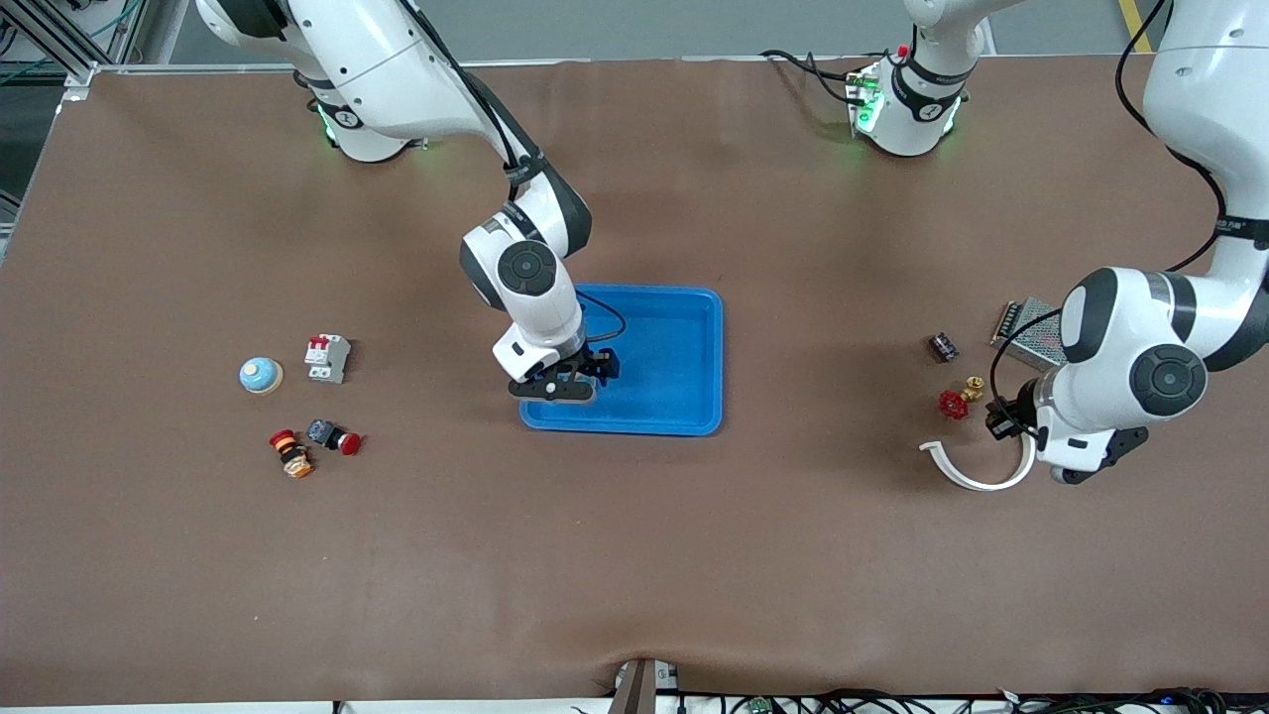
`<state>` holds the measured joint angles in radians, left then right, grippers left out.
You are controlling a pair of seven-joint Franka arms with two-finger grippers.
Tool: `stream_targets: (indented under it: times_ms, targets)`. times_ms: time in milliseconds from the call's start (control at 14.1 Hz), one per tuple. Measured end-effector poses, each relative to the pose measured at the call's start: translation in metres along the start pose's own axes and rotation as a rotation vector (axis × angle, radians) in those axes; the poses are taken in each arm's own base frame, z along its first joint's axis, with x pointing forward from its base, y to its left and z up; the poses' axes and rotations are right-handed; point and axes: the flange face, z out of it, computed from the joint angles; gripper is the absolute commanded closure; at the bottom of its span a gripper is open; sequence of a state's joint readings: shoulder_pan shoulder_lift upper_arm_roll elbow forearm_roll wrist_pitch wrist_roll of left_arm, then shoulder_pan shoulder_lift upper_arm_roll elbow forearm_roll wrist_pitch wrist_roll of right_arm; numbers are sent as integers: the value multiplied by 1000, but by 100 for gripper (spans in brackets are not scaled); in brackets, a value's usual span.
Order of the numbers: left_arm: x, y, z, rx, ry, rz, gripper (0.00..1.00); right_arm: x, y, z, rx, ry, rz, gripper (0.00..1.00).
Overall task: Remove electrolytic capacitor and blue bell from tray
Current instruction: 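Lower the capacitor inside the white arc and open the left gripper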
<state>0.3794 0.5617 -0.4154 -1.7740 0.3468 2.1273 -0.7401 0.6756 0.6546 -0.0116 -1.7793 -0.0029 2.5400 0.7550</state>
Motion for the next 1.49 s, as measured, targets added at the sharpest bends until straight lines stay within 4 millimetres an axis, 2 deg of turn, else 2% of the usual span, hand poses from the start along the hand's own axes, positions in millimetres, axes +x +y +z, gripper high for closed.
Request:
stream_targets:
  times_ms: [568,639,781,852,1066,1137,1279,1492]
  targets:
    - [10,1,45,-19,20,26,100,-2,-1,9,-11,12,-27,0]
    - [11,2,51,-26,18,26,87,-2,-1,10,-11,13,-28,2]
    - [12,2,60,-30,8,24,34,-3,-1,13,-10,15,-31,19]
    - [13,1,63,-30,4,21,1,-3,-1,14,-9,17,-32,28]
    - [17,-4,63,-33,4,11,0,-4,-2,16,-7,19,-35,55]
    - [18,-4,62,-35,7,10,0,-4,-2,15,-7,20,-35,59]
    - [20,-1,54,-42,18,12,0,-4,-3,15,-7,20,-35,59]
    - [14,7,28,-34,28,28,0,-3,-3,15,-7,20,-36,60]
